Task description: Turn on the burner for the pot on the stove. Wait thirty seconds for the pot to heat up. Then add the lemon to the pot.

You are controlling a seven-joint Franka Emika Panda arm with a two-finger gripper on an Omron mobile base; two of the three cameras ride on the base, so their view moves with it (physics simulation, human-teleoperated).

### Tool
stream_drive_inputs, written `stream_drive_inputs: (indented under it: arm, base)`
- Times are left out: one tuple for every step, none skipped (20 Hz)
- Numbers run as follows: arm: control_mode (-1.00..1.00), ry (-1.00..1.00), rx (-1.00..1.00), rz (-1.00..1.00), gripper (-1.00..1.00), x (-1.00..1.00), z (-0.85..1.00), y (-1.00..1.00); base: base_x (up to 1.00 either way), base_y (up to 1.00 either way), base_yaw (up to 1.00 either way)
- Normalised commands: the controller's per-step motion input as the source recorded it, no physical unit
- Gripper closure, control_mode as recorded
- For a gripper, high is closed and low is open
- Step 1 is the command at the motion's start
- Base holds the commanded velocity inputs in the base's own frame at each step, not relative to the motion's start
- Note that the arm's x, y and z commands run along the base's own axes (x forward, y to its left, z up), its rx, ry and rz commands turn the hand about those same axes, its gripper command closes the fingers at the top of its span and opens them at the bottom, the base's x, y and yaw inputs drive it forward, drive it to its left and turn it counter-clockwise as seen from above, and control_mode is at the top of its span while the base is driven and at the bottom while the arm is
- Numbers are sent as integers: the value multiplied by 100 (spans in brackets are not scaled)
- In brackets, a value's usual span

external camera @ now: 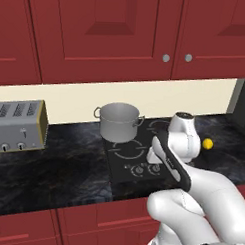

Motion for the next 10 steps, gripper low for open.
stream_drive_inputs:
  arm:
    - [-100, -3, 0, 0, -100, 1, -34, 0]
    - [-100, -2, 0, 0, -100, 5, -27, 0]
    - [-100, 0, 0, 0, -100, 6, -22, 0]
    - [-100, 0, 0, 0, -100, 10, -14, 0]
    - [-100, 0, 0, 0, -100, 11, -9, 0]
    - [-100, 0, 0, 0, -100, 9, -9, 0]
    - [-100, 0, 0, 0, -100, 9, -11, 0]
    - [-100, 0, 0, 0, -100, 6, -12, 0]
    - [-100, 0, 0, 0, -100, 3, -14, 0]
    - [-100, 0, 0, 0, -100, 8, -14, 0]
  base:
    - [0, 0, 0]
    - [0, 0, 0]
    - [0, 0, 0]
    - [0, 0, 0]
    - [0, 0, 0]
    - [0, 0, 0]
    - [0, 0, 0]
    - [0, 0, 0]
    - [0, 0, 0]
    - [0, 0, 0]
